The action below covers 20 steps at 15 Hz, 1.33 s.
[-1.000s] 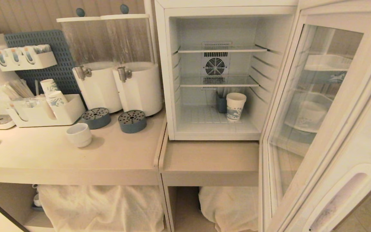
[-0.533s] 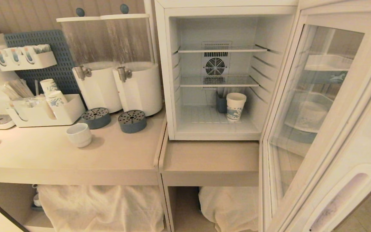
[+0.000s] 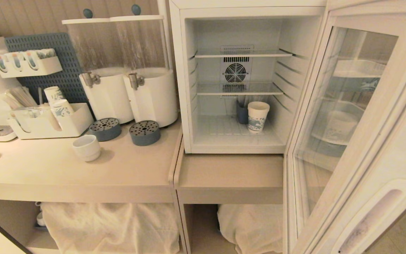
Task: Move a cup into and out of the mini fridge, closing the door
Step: Put the ceramic cup in the freezer
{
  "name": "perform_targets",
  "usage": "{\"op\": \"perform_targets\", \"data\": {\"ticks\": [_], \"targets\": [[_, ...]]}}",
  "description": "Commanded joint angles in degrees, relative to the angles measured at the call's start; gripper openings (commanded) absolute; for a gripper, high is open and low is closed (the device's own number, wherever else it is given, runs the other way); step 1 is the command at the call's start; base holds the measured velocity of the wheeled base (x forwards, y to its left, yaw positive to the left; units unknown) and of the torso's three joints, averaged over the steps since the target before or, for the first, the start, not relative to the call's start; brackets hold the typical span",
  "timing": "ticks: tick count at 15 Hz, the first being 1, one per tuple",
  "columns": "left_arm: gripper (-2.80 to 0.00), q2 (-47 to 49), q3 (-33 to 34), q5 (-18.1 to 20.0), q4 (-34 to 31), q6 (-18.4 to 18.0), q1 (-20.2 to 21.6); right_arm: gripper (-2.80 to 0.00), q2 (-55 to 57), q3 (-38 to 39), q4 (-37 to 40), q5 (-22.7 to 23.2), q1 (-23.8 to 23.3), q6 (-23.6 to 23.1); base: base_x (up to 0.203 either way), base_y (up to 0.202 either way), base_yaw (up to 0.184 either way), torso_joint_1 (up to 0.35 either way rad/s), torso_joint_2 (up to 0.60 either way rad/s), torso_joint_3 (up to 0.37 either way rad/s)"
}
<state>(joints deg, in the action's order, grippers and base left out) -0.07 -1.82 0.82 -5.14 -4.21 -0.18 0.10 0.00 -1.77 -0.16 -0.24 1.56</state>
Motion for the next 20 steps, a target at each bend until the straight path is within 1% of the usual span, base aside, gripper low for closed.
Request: {"op": "perform_targets", "data": {"ticks": [1,6,20], "targets": [[-2.8,0.07,0.06,0.06,0.05,-0.01,0.01,-2.8,0.08,0.92,0.02,-0.01,-0.02,0.02,0.0,0.0,0.0,0.0,0.0,0.0],[-2.8,0.07,0.06,-0.03,0.05,-0.19,0.01,-2.8,0.08,0.88,0.02,-0.01,-0.02,0.02,0.0,0.0,0.0,0.0,0.0,0.0],[-2.8,0.07,0.15,-0.03,0.13,0.51,0.01,-2.8,0.08,0.88,0.02,-0.01,-0.02,0.02,-0.183,0.0,0.0,0.003,0.0,0.003]]}}
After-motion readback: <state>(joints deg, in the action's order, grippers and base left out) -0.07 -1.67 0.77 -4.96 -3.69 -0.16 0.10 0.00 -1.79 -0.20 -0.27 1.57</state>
